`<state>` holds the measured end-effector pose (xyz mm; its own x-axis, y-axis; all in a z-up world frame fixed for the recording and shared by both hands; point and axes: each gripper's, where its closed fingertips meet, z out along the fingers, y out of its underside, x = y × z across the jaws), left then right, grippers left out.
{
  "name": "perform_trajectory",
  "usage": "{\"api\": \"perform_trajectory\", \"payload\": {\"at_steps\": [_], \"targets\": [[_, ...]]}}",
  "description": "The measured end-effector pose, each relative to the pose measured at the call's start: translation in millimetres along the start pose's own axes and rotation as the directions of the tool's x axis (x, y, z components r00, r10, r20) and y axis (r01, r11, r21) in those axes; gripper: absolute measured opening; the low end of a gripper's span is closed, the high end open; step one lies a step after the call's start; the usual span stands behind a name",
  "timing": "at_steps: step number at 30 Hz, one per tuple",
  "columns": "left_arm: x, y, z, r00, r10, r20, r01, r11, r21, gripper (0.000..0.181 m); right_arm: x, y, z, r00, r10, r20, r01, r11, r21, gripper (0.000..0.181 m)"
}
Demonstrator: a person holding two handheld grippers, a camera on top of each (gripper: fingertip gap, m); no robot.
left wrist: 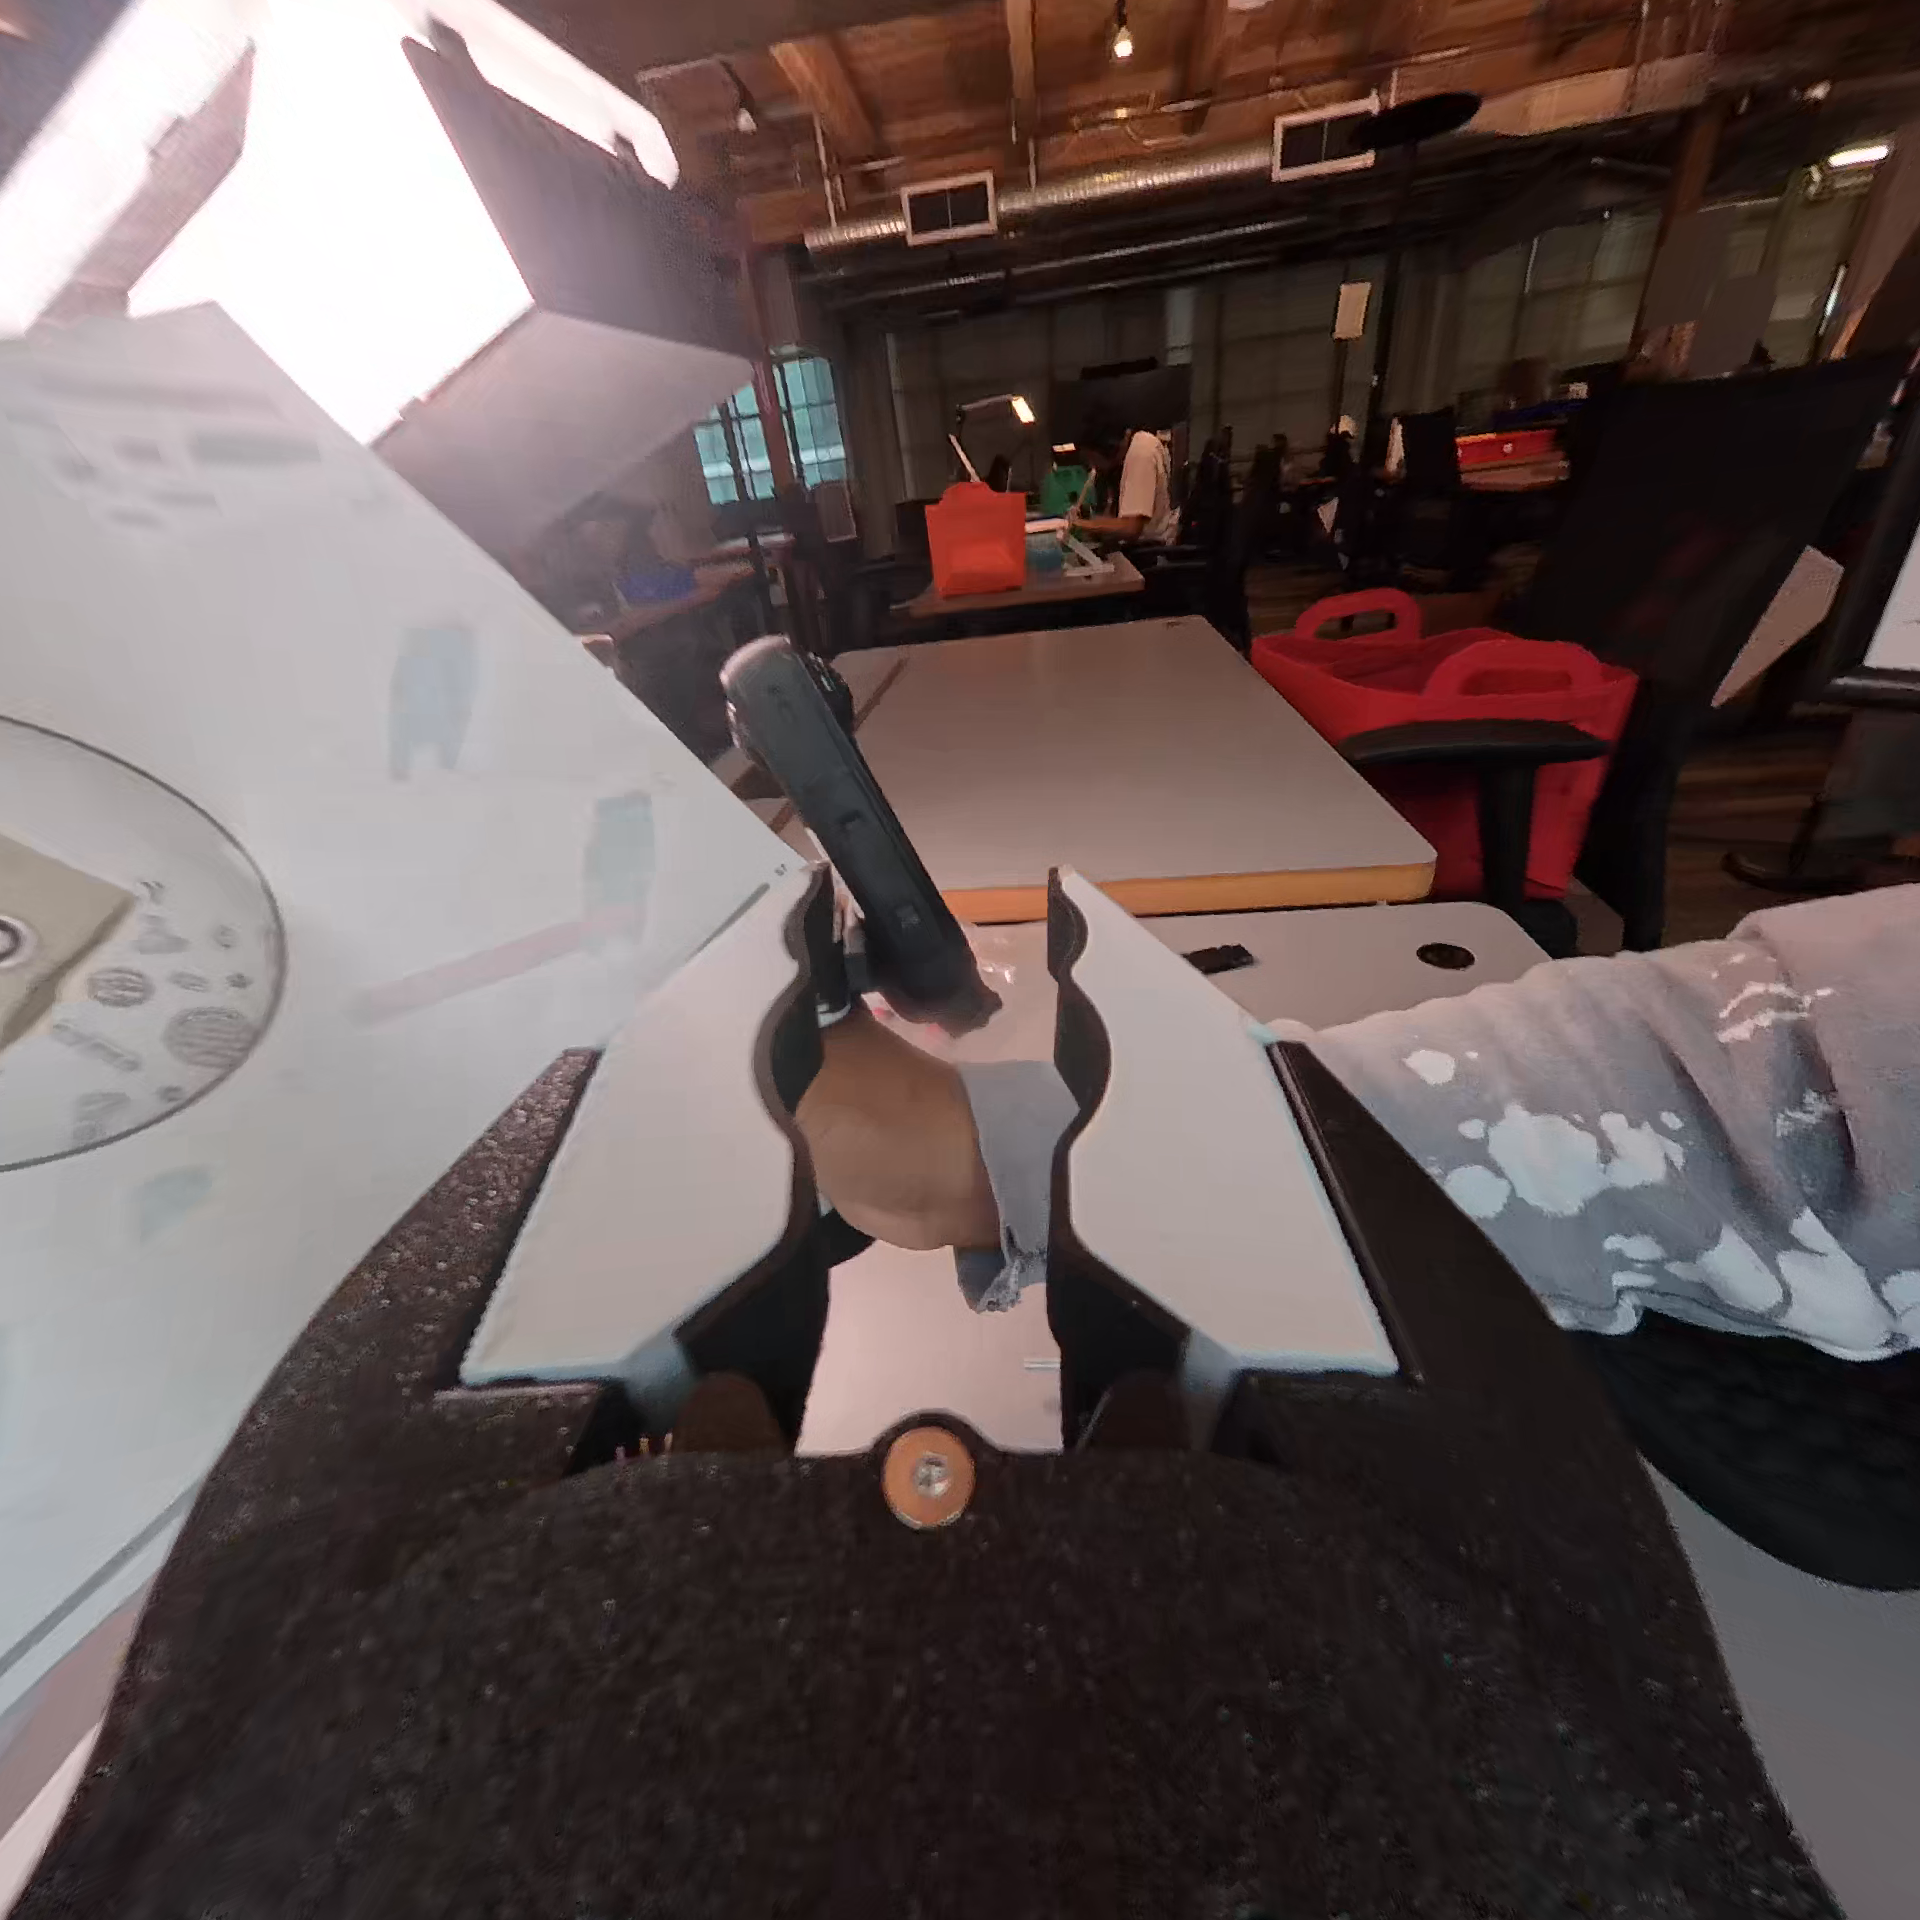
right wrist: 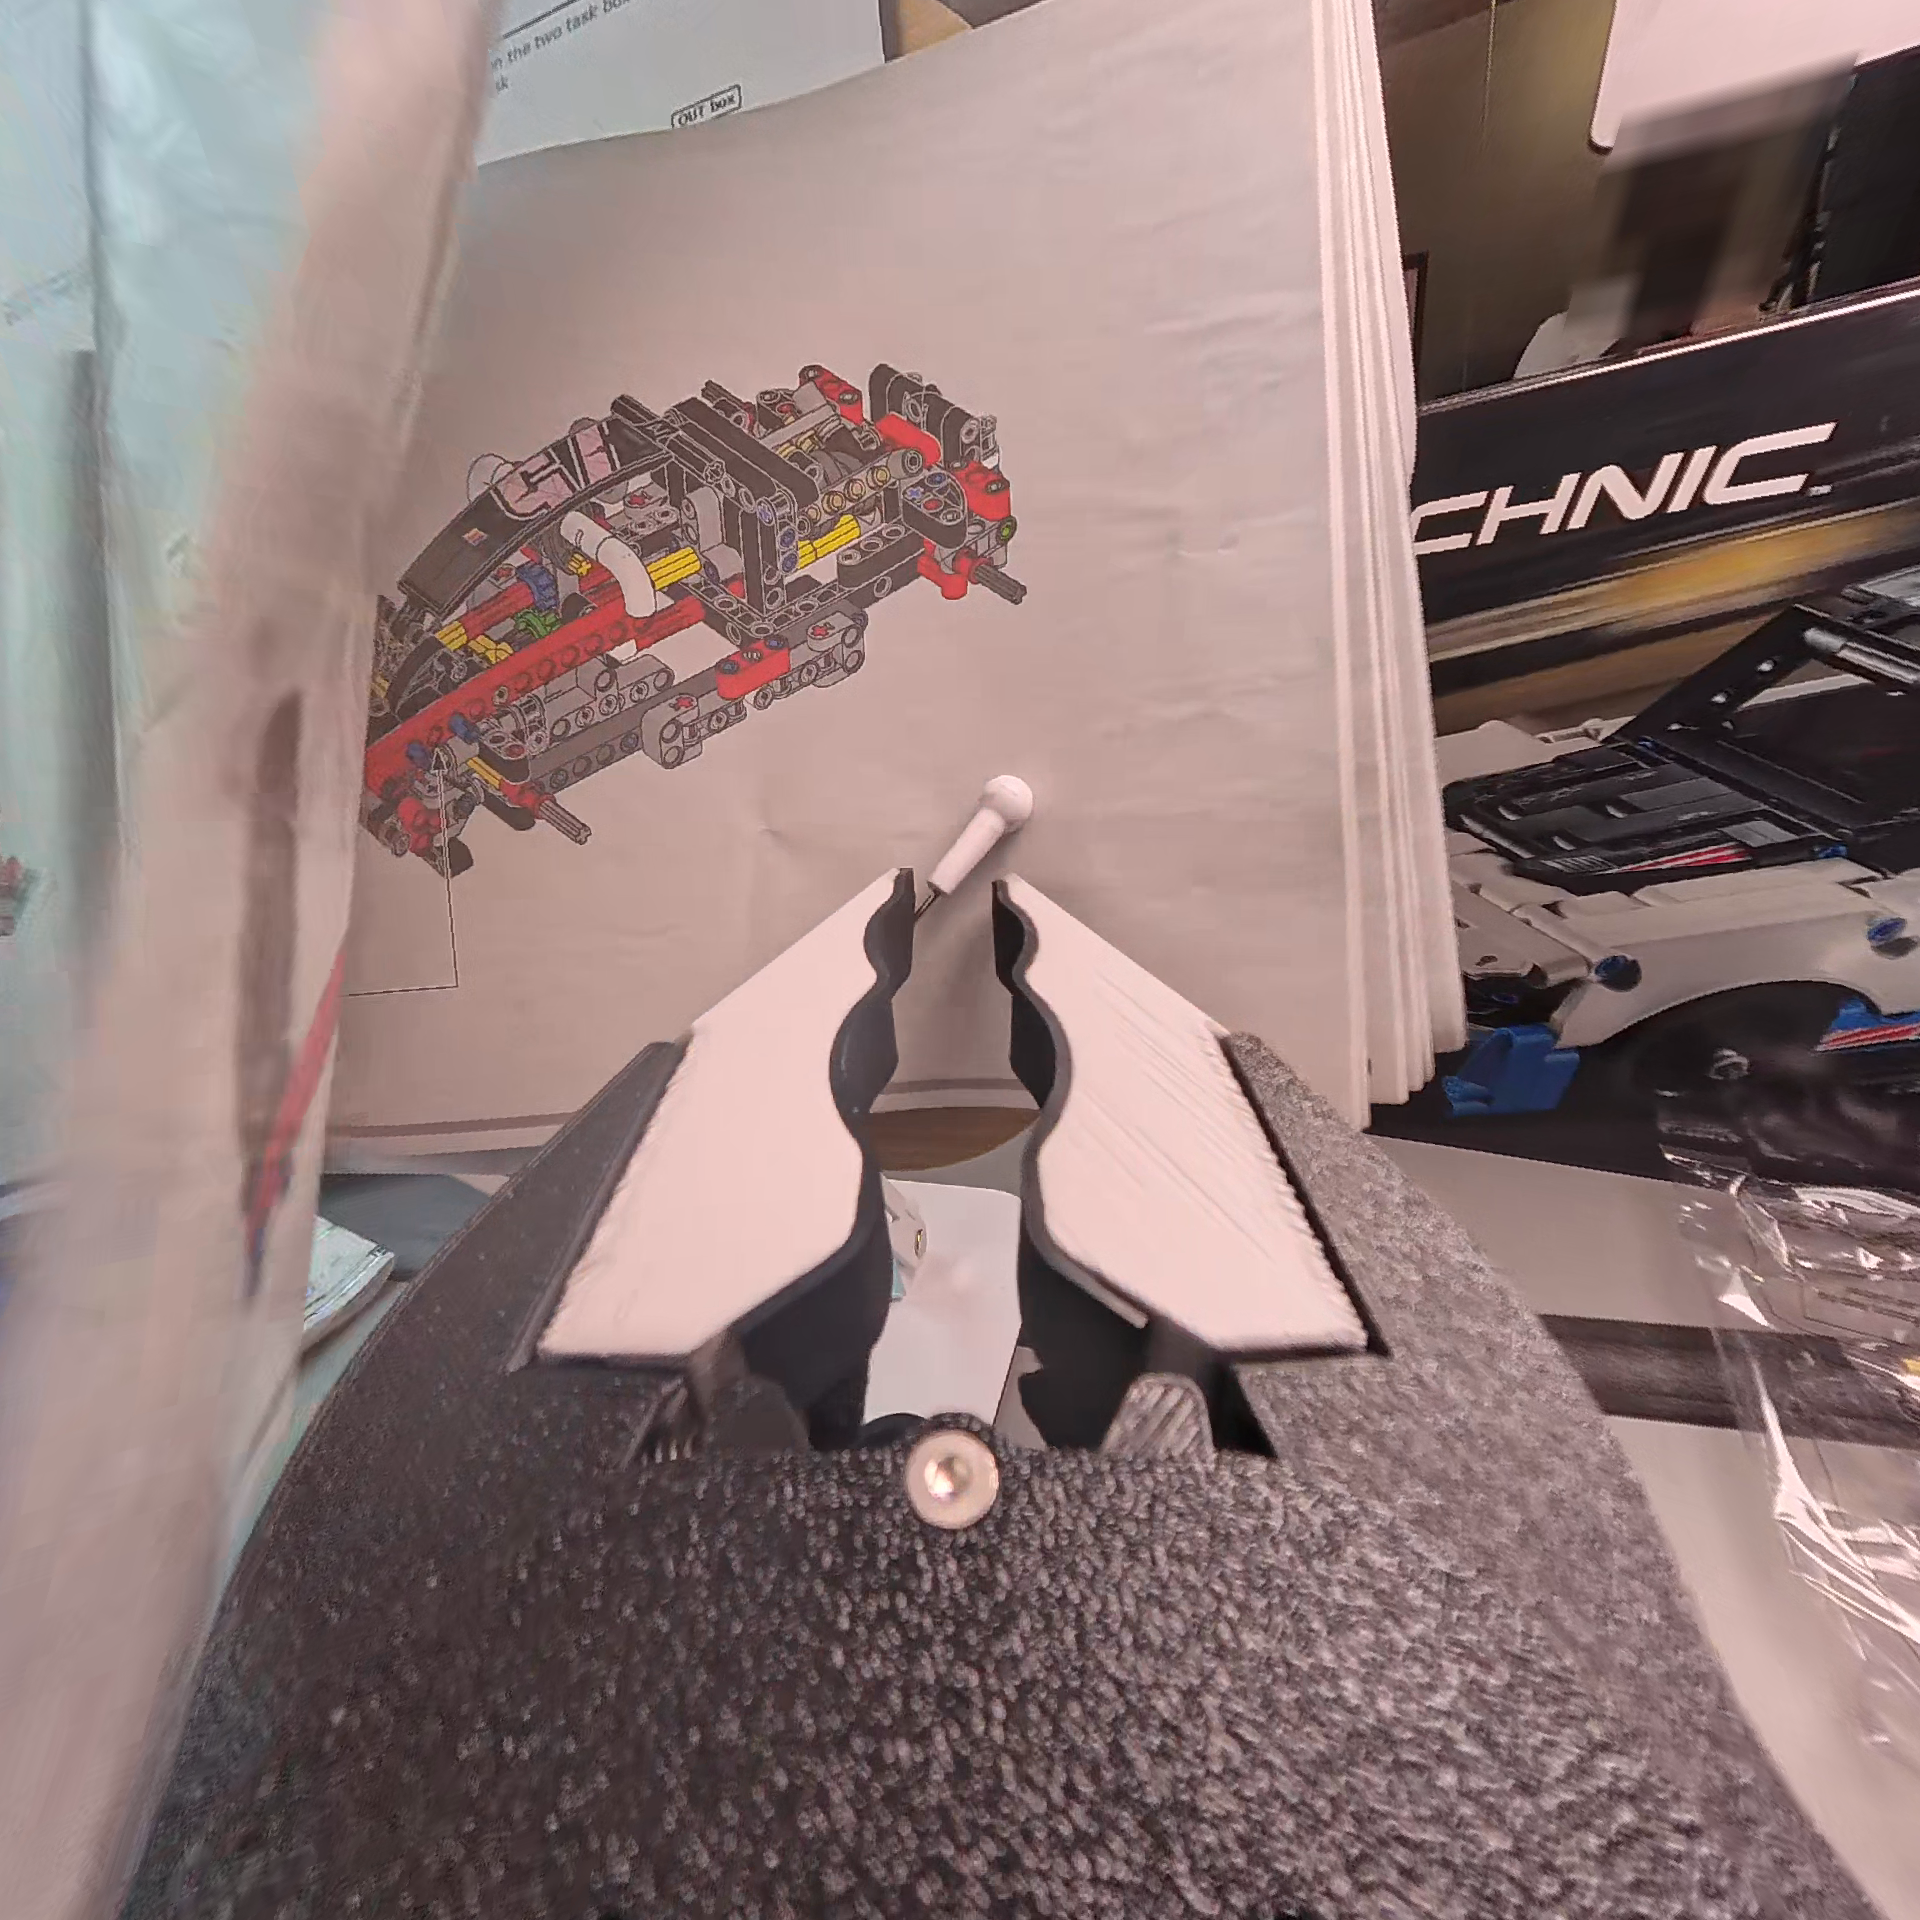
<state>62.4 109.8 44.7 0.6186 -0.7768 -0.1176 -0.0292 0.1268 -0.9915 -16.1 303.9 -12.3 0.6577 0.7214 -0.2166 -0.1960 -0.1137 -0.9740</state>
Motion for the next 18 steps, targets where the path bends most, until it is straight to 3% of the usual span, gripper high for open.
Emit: {"api": "perform_trajectory", "payload": {"at_steps": [1,3,5,7,9,12,15,18], "targets": [[-9,-7,-7,0.999,-0.005,0.045,0.004,1.0,0.026,0.035,-1,0,0,1.0,0.004,0.008,-0.004,1.0,0.0,0.012],[-53,-9,-26,0.966,-0.036,0.256,0.035,0.999,0.009,0.021,-3,0,0,0.999,0.026,0.02,-0.026,1.0,0.0,0.01],[-109,7,-51,0.865,0.006,0.502,0.062,0.991,-0.119,0.019,-2,0,0,0.997,0.071,0.037,-0.072,0.997,0.003,0.009],[-147,27,-66,0.787,0.125,0.604,0.066,0.956,-0.284,0.019,-1,2,-2,0.988,0.147,0.05,-0.147,0.989,0.004,0.007],[-167,44,-64,0.759,0.254,0.599,0.044,0.898,-0.437,0.018,3,4,-4,0.968,0.244,0.053,-0.245,0.97,0.003,0.006],[-195,60,-64,0.651,0.53,0.543,-0.029,0.732,-0.681,0.009,11,12,-10,0.913,0.405,0.041,-0.405,0.914,-0.008,0.005],[-210,67,-58,0.602,0.631,0.489,-0.026,0.628,-0.778,0.009,19,25,-16,0.804,0.594,0.026,-0.594,0.804,-0.02,0.005],[-215,69,-53,0.587,0.668,0.457,-0.035,0.585,-0.81,0.009,21,34,-22,0.689,0.724,0.043,-0.724,0.69,-0.004,0.005]]}}
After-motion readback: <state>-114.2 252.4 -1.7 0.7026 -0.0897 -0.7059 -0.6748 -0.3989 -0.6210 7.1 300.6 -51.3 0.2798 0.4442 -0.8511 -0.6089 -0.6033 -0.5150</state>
